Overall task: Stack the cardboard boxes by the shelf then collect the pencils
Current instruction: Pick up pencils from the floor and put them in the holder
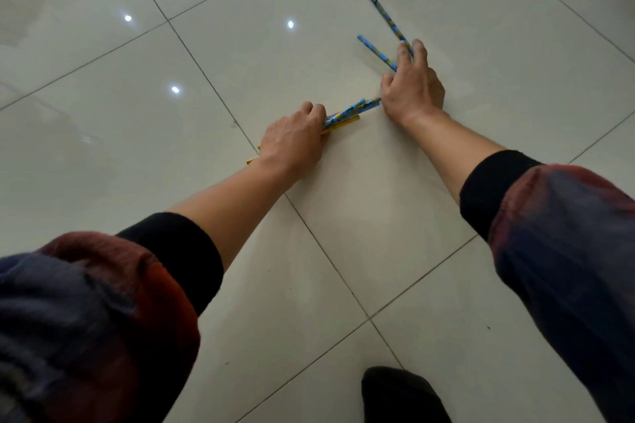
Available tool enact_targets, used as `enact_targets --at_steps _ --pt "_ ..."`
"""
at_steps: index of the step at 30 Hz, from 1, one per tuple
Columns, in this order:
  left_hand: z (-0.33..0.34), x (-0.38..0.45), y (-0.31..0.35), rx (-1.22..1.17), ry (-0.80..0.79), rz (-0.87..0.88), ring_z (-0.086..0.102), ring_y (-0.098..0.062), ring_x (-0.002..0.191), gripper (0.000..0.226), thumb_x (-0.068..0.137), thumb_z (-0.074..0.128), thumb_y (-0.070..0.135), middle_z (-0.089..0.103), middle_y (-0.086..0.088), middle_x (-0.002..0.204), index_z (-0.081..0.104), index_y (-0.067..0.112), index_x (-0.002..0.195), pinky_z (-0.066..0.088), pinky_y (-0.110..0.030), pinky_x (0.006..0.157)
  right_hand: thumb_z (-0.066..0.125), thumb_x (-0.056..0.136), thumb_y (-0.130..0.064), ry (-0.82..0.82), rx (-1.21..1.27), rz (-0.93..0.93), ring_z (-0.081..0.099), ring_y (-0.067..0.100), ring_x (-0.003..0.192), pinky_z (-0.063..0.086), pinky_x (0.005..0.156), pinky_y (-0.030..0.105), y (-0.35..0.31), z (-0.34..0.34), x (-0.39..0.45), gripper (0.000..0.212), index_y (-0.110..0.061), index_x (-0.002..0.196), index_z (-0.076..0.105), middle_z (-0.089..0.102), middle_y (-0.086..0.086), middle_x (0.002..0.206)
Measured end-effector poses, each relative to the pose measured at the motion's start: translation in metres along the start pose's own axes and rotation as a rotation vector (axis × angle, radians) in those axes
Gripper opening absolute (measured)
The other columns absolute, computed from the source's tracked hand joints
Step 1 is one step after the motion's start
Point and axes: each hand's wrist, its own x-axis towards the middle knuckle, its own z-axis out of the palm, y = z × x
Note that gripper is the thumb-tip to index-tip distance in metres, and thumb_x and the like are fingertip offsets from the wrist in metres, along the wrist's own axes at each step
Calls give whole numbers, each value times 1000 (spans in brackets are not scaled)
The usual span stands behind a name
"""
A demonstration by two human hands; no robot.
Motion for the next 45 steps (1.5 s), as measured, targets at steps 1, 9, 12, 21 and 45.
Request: enact_targets --at_steps 1,9,12,21,45 --pt "1 -1 0 -14 -6 -13 58 -40 91 25 100 44 29 54 -12 113 51 10 116 39 -42 64 39 100 -30 -4 -1 8 54 40 114 43 93 42 -2 -1 3 52 -10 147 34 25 9 156" --pt "-8 -9 -8 -153 46 -244 53 -35 89 23 102 40 25 58 -16 103 46 8 115 36 -39 66 44 99 -11 51 42 101 58 39 106 44 87 38 -11 -5 -13 28 -7 124 54 48 17 127" --pt "-19 -11 -13 -298 26 -420 55 -36 85 25 102 38 28 56 -16 99 40 8 118 46 -43 71 46 97 -8 -39 32 150 56 39 114 44 92 40 -29 -8 -28 32 -4 129 44 47 20 132" --pt "-48 -44 -44 -1179 122 -801 36 -15 49 44 82 72 53 36 2 60 44 19 74 41 -27 49 39 98 -23 -382 71 -69 55 38 120 45 94 37 -102 -13 -90 40 1 124 57 57 25 129" --pt "-200 -283 -259 -1450 885 -1087 45 -13 44 29 97 57 38 42 1 59 47 14 85 52 -32 57 25 96 -68 -1663 784 91 71 35 85 58 74 40 -395 -19 -276 72 -5 108 59 65 20 101"
